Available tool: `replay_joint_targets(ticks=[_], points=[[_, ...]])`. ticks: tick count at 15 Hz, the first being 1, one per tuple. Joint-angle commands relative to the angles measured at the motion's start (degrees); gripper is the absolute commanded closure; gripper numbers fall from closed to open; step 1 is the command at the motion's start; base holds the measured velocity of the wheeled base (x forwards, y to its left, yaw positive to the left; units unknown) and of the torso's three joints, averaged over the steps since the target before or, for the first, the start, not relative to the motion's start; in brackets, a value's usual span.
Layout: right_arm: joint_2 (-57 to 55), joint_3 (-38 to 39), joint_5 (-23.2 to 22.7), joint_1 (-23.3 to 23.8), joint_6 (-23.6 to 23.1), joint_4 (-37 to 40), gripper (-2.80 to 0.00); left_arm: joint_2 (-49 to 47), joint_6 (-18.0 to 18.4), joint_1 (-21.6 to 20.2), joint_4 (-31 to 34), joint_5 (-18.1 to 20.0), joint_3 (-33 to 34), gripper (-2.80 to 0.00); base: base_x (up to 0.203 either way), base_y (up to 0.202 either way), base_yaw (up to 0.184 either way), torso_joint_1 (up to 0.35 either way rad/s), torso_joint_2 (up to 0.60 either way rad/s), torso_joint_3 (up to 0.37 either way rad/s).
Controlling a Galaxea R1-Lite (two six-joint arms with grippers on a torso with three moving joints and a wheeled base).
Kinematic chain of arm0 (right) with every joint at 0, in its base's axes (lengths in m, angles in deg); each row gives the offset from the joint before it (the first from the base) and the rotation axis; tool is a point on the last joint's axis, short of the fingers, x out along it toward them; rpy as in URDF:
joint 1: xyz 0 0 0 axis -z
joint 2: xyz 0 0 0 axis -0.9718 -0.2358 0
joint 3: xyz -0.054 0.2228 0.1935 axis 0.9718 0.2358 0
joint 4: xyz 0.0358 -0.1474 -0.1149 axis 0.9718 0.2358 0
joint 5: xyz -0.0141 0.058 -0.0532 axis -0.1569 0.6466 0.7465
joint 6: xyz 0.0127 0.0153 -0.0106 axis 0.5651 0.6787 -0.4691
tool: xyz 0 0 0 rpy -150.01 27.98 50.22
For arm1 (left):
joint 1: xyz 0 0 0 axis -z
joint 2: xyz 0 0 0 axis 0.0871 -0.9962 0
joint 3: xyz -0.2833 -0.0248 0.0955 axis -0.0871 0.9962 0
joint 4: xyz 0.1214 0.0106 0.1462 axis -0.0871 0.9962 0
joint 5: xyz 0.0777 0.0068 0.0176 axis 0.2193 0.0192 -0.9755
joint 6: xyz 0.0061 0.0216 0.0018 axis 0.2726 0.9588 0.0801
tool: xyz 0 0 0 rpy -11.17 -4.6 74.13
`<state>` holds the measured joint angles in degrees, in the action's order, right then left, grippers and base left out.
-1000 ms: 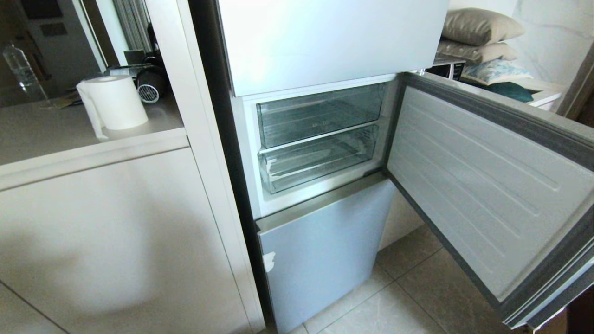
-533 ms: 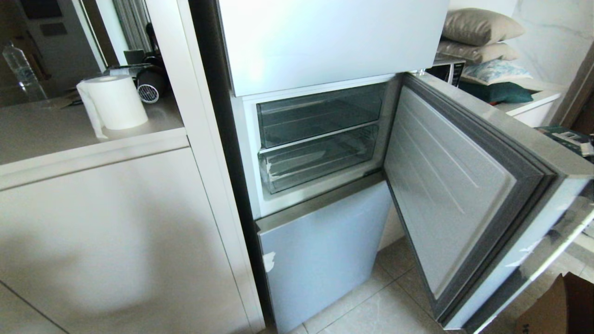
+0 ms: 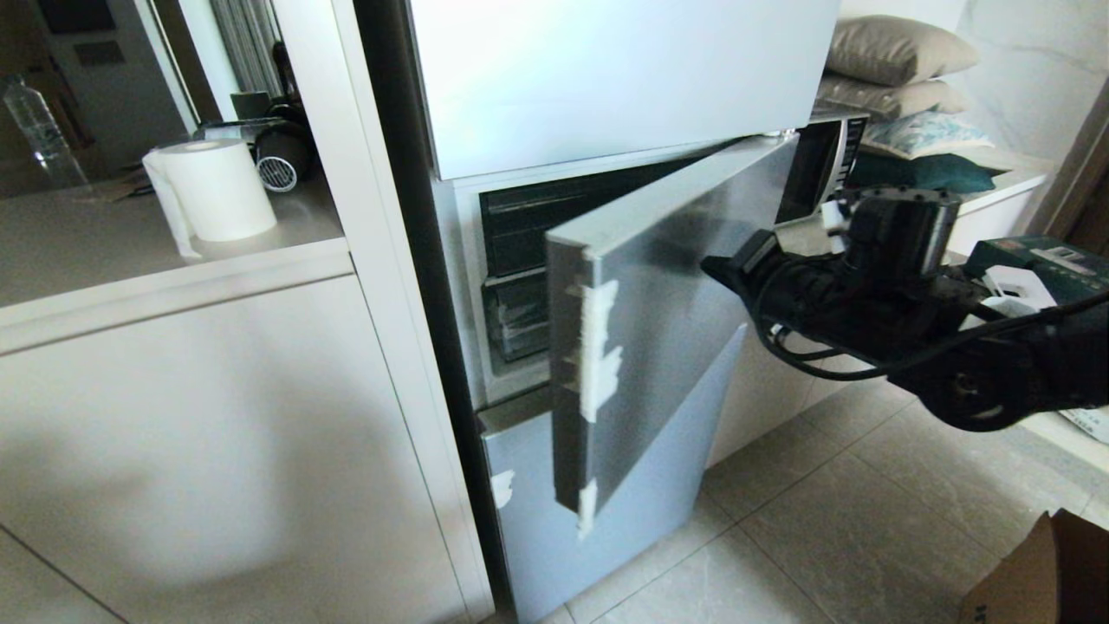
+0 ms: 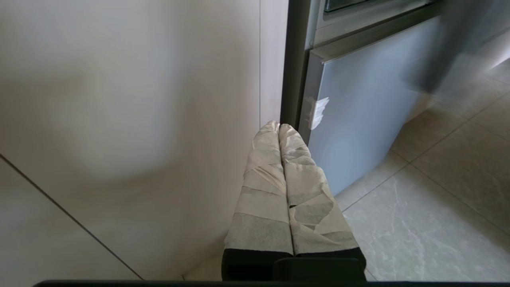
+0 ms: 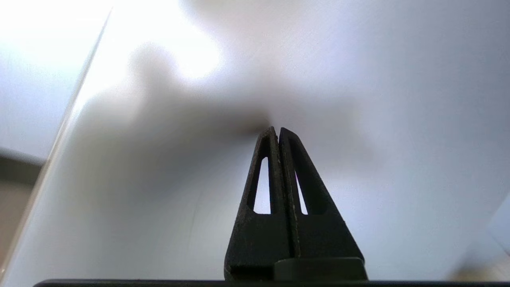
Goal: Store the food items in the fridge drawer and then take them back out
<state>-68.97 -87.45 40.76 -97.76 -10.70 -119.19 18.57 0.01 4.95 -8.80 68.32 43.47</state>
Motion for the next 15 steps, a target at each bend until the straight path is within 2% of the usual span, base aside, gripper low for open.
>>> replay_joint_targets(ticks=[1, 3, 5, 7, 9, 11, 13, 15], points=[[-10.62, -8.90, 1.61, -5.97, -0.69, 0.37, 0.00, -0.09, 0.00, -0.04, 0.05, -0.02, -0.01, 0.00, 0.000, 0.000, 0.000, 0.000, 0.00, 0.000], [-10.19, -8.41, 2.12, -6.85, -2.01, 0.52, 0.00, -0.09, 0.00, -0.04, 0.05, -0.02, -0.01, 0.00, 0.000, 0.000, 0.000, 0.000, 0.00, 0.000], [-3.40, -3.13, 2.23, -7.09, -3.97, 0.41, 0.00, -0.09, 0.00, -0.04, 0.05, -0.02, -0.01, 0.00, 0.000, 0.000, 0.000, 0.000, 0.00, 0.000], [3.82, 3.26, 3.29, -7.25, -8.19, 0.28, 0.00, -0.09, 0.00, -0.04, 0.05, -0.02, -0.01, 0.00, 0.000, 0.000, 0.000, 0.000, 0.00, 0.000], [11.47, 12.84, 5.76, -8.07, -14.65, -0.26, 0.00, -0.09, 0.00, -0.04, 0.05, -0.02, -0.01, 0.00, 0.000, 0.000, 0.000, 0.000, 0.00, 0.000], [20.56, 25.04, 7.18, -7.89, -23.33, -0.52, 0.00, -0.09, 0.00, -0.04, 0.05, -0.02, -0.01, 0.00, 0.000, 0.000, 0.000, 0.000, 0.00, 0.000], [34.57, 37.47, 7.41, -4.23, -33.64, -0.14, 0.00, -0.09, 0.00, -0.04, 0.05, -0.02, -0.09, 0.00, 0.000, 0.000, 0.000, 0.000, 0.00, 0.000], [49.14, 46.76, 6.37, 3.14, -43.05, 2.54, 0.00, -0.09, 0.00, -0.04, 0.05, -0.02, -0.01, 0.00, 0.000, 0.000, 0.000, 0.000, 0.00, 0.000]])
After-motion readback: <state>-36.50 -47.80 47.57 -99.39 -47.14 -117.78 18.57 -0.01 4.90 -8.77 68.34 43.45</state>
